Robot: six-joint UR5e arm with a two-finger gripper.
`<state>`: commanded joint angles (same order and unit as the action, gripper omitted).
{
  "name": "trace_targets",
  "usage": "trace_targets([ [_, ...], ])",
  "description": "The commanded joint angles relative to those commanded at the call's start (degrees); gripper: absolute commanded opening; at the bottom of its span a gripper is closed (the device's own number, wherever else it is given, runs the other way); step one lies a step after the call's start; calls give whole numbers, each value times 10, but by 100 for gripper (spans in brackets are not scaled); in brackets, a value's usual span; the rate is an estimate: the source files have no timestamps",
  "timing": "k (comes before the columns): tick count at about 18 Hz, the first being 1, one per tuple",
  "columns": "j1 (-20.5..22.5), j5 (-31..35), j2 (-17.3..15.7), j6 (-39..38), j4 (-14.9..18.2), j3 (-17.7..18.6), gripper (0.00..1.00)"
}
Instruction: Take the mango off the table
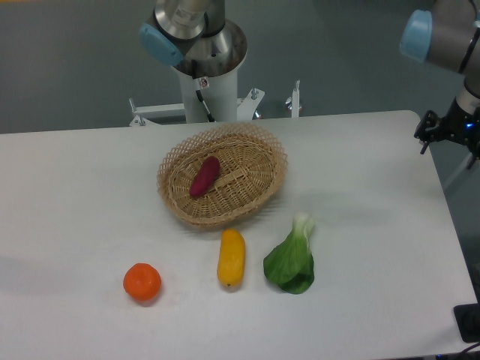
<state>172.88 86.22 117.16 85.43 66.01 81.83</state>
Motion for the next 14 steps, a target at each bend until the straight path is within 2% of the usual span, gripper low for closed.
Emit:
trace_targets([
  [14, -4, 9, -2, 0, 7, -5, 100],
])
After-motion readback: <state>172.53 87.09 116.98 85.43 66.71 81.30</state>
